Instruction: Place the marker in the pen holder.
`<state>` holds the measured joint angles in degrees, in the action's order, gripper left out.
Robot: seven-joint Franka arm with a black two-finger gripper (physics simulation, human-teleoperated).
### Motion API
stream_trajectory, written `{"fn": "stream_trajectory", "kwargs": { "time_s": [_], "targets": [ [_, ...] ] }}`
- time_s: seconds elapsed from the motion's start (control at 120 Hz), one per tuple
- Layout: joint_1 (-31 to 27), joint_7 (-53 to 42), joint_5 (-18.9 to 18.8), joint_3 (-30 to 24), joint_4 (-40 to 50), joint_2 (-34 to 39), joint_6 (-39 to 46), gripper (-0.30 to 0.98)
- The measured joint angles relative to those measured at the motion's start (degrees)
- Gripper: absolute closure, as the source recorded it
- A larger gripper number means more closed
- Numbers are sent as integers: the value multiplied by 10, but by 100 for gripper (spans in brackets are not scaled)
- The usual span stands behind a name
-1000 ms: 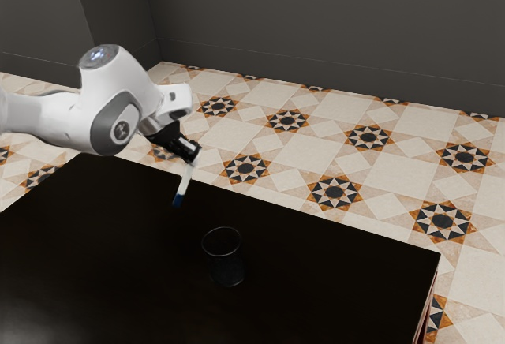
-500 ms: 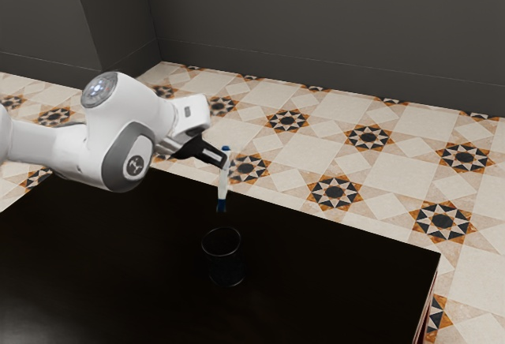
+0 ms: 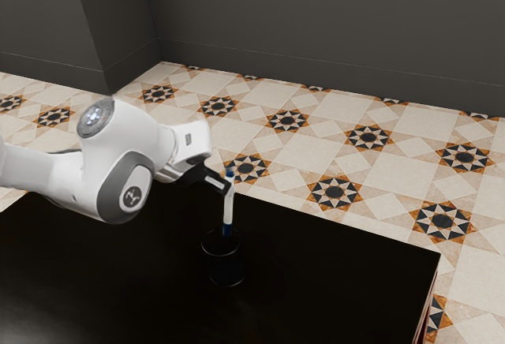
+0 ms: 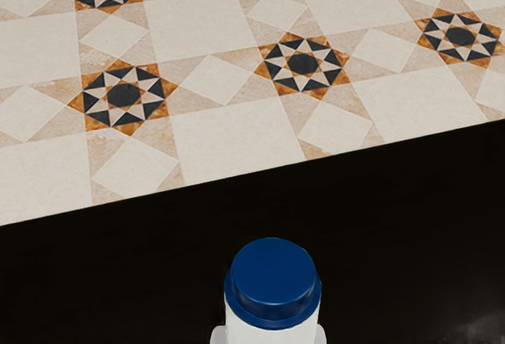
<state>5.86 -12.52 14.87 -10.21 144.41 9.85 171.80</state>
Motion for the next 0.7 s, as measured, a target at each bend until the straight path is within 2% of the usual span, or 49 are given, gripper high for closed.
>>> {"fn": "stream_trajectory", "kwargs": {
  "time_s": [0.225, 0.367, 0.417, 0.517, 0.592, 0.7],
  "targets": [
    [0, -4, 11, -10, 27, 13, 1, 77],
    [-1, -4, 12, -3, 1, 2, -33, 47],
    [2, -4, 11, 21, -58, -34, -74, 37],
    [11, -2, -18, 96, -291, -145, -240, 23],
    [-2, 9, -61, 132, -439, -189, -382, 16],
    [-3, 27, -103, 155, -553, -210, -544, 10]
  ]
}}
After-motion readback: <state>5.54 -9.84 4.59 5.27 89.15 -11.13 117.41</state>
